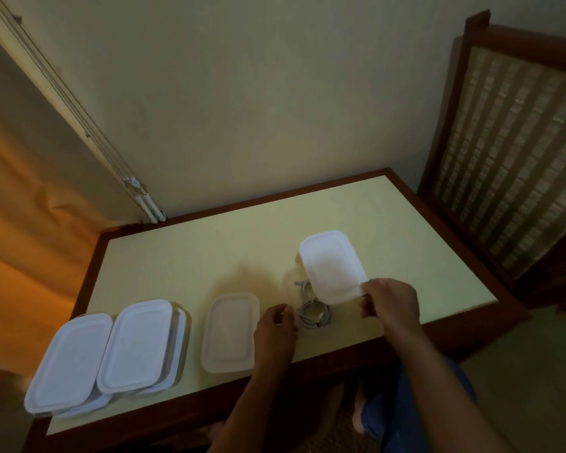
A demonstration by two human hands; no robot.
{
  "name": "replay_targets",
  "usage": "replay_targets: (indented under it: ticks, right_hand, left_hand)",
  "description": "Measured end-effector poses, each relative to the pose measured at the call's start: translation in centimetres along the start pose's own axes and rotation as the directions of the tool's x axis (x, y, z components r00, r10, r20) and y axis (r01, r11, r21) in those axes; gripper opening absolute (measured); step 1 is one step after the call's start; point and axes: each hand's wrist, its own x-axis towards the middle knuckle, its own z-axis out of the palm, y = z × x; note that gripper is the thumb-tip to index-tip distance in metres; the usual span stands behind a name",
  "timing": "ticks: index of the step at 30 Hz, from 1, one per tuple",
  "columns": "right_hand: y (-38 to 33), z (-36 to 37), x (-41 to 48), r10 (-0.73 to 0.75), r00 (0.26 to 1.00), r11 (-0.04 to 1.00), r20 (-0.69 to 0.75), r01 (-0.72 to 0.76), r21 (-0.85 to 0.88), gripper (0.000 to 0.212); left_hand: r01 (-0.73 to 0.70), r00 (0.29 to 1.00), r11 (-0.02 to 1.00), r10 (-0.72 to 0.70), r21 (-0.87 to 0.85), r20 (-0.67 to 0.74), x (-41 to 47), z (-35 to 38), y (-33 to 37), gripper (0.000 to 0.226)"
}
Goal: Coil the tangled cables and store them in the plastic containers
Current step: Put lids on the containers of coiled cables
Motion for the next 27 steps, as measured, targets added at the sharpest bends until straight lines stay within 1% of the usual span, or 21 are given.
replay_targets:
  ticks: [2, 4, 6, 8, 10, 13, 16, 19, 20, 22, 24, 25, 27]
  right_hand:
    - [1.1, 0.4, -1.8, -0.010, 0.999, 0.999, 0.039, 0.012, -0.046, 0.010]
    - [2.1, 0.8, -2.8, -0.012, 0.998, 0.995, 0.060, 0.018, -0.100, 0.009]
    - [2.7, 1.2, -3.0, -0.048, 0.997, 0.981, 0.066, 0.059, -0.184, 0.006]
    - [2.8, 1.4, -2.7, -0.095, 0.992, 0.944, 0.088, 0.118, -0.308, 0.012]
    - [2.8, 1.3, -2.5, -0.110, 0.985, 0.902, 0.135, 0.156, -0.402, 0.018]
    - [2.1, 1.1, -2.2, -0.144, 0.973, 0.848, 0.180, 0.215, -0.485, 0.018]
    - [1.2, 1.3, -1.5, -0.194, 0.966, 0.841, 0.168, 0.252, -0.479, 0.020]
    - [0.5, 1.8, -0.8, -0.205, 0.960, 0.861, 0.189, 0.269, -0.432, 0.011]
    - [0.4, 2.0, -0.6, -0.203, 0.958, 0.861, 0.204, 0.274, -0.429, 0.012]
    - [0.6, 2.4, -0.2, -0.178, 0.965, 0.873, 0.194, 0.245, -0.422, 0.019]
    - [1.1, 2.6, 0.0, -0.145, 0.975, 0.894, 0.168, 0.202, -0.399, 0.016]
    - [1.4, 2.5, 0.0, -0.123, 0.979, 0.907, 0.165, 0.178, -0.382, 0.013]
    - [1.6, 2.5, 0.0, -0.086, 0.980, 0.925, 0.178, 0.145, -0.351, 0.016]
  left_hand:
    - [0.004, 1.000, 0.999, -0.005, -0.040, -0.018, -0.1, -0.1, 0.8, 0.023]
    - [0.005, 1.000, 0.999, -0.006, -0.038, -0.025, -0.1, -0.1, 1.4, 0.019]
    - [-0.002, 1.000, 1.000, 0.002, 0.009, -0.014, 0.0, -0.2, 1.7, 0.025]
    - [-0.006, 1.000, 0.996, 0.006, 0.093, -0.005, 0.2, -0.3, 1.8, 0.033]
    - [-0.009, 1.000, 0.988, 0.010, 0.154, -0.006, 0.4, -0.4, 2.0, 0.032]
    - [-0.007, 1.000, 0.981, 0.008, 0.193, -0.004, 0.5, -0.7, 2.3, 0.030]
    - [0.002, 1.000, 0.978, -0.003, 0.208, 0.005, 0.8, -0.8, 2.4, 0.030]
    - [-0.010, 1.000, 0.977, 0.007, 0.212, 0.017, 1.1, -0.9, 2.6, 0.025]
    - [-0.015, 1.000, 0.978, 0.011, 0.209, 0.020, 1.1, -0.9, 2.7, 0.021]
    - [-0.017, 0.999, 0.978, 0.010, 0.209, 0.032, 1.1, -1.1, 3.0, 0.013]
    - [-0.001, 0.998, 0.978, -0.011, 0.207, 0.055, 1.2, -1.3, 3.3, 0.023]
    - [0.010, 0.998, 0.978, -0.024, 0.207, 0.062, 1.2, -1.5, 3.4, 0.024]
    - [0.027, 0.997, 0.980, -0.041, 0.198, 0.064, 1.5, -1.6, 3.6, 0.020]
